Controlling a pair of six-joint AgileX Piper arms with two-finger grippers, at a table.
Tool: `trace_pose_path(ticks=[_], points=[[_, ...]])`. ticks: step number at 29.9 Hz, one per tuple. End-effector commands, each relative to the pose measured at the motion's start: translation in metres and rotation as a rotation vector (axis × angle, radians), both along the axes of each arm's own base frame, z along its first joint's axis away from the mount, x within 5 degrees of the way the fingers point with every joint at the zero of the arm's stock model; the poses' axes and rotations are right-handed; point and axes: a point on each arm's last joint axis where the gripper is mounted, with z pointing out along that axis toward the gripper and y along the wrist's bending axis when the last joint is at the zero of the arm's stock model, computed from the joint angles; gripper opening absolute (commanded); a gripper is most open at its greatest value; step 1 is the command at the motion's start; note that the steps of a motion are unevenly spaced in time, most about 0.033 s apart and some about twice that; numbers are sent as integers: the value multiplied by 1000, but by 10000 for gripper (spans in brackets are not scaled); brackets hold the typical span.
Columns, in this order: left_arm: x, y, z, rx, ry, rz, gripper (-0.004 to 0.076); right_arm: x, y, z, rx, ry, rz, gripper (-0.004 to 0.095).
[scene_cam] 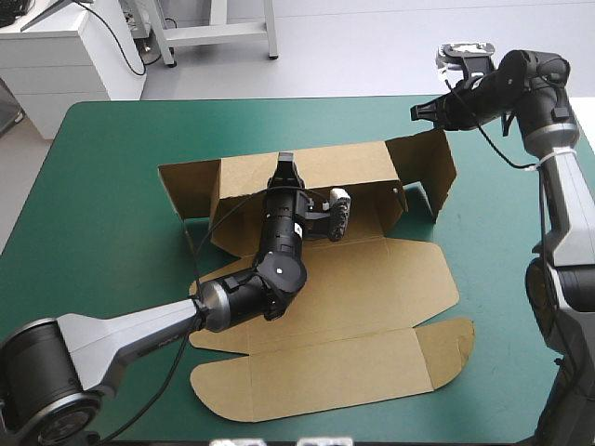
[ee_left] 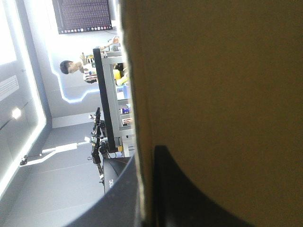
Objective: Fold the box
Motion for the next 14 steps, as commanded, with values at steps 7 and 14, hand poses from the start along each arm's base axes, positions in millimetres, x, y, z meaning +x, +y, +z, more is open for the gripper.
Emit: trace_pose_path(ticks=[7,14], points=[[-20,15,82,-97,26,13,15,-23,-47,38,8,-62,-124,-21],[-61,-5,86,-156,103,-91,-8,-38,-73,53,-9,-86,-175,-21]])
